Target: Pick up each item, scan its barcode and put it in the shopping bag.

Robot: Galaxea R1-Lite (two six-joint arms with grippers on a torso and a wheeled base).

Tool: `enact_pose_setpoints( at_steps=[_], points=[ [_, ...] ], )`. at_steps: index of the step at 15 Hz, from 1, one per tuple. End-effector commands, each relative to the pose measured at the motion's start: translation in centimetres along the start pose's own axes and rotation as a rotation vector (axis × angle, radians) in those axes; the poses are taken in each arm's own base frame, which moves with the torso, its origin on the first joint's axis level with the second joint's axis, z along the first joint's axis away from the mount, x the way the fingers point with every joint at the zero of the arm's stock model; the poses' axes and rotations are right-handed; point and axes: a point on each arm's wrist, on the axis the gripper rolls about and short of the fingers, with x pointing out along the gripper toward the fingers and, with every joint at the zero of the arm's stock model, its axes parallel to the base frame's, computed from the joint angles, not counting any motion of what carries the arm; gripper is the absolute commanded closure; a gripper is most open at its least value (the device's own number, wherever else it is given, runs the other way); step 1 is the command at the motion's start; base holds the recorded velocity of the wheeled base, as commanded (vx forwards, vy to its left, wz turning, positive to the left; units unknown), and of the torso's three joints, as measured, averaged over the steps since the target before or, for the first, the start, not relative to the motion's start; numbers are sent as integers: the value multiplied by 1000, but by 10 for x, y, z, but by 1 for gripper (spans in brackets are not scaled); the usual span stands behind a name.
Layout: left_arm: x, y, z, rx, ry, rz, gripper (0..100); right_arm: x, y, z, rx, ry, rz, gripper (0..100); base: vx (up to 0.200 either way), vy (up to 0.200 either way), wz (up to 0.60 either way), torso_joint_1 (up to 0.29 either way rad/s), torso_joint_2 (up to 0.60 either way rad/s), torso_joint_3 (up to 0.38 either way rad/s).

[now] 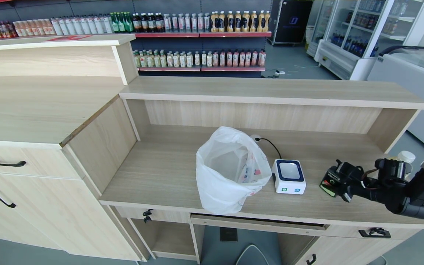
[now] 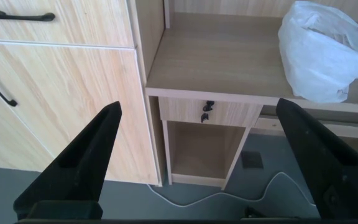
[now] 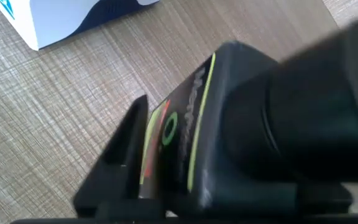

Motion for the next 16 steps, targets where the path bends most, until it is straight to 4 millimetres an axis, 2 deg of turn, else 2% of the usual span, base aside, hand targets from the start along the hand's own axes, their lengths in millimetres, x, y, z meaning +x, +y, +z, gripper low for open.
enact_pose_setpoints(
  at_steps=[1, 4, 8, 9, 10, 11, 12, 13, 14, 15, 16],
  points=[
    [0, 0, 0, 0, 0, 2, 0, -1, 1, 1, -2, 0, 1, 100, 0, 0, 0, 0, 0, 0],
    [0, 0, 0, 0, 0, 0, 0, -8, -8, 8, -19, -9, -22, 100, 0, 0, 0, 0, 0, 0],
    [0, 0, 0, 0, 0, 0, 0, -37, -33, 50, -53, -54, -97, 100, 0, 0, 0, 0, 0, 0],
    [0, 0, 0, 0, 0, 0, 0, -57, -38, 65, -76, -60, -131, 100, 0, 0, 0, 0, 0, 0],
    [0, 0, 0, 0, 0, 0, 0, -87, -39, 83, -111, -56, -169, 100, 0, 0, 0, 0, 0, 0],
    [0, 0, 0, 0, 0, 0, 0, -100, -38, 88, -128, -51, -185, 100, 0, 0, 0, 0, 0, 0],
    [0, 0, 0, 0, 0, 0, 0, -145, -35, 103, -215, -19, -258, 100, 0, 0, 0, 0, 0, 0],
    [0, 0, 0, 0, 0, 0, 0, -164, -31, 109, -270, 2, -293, 100, 0, 0, 0, 0, 0, 0],
    [0, 0, 0, 0, 0, 0, 0, -201, -28, 115, -409, 61, -367, 100, 0, 0, 0, 0, 0, 0],
    [0, 0, 0, 0, 0, 0, 0, -225, -28, 120, -513, 102, -416, 100, 0, 0, 0, 0, 0, 0],
    [0, 0, 0, 0, 0, 0, 0, -237, -25, 125, -577, 84, -420, 100, 0, 0, 0, 0, 0, 0]
  ],
)
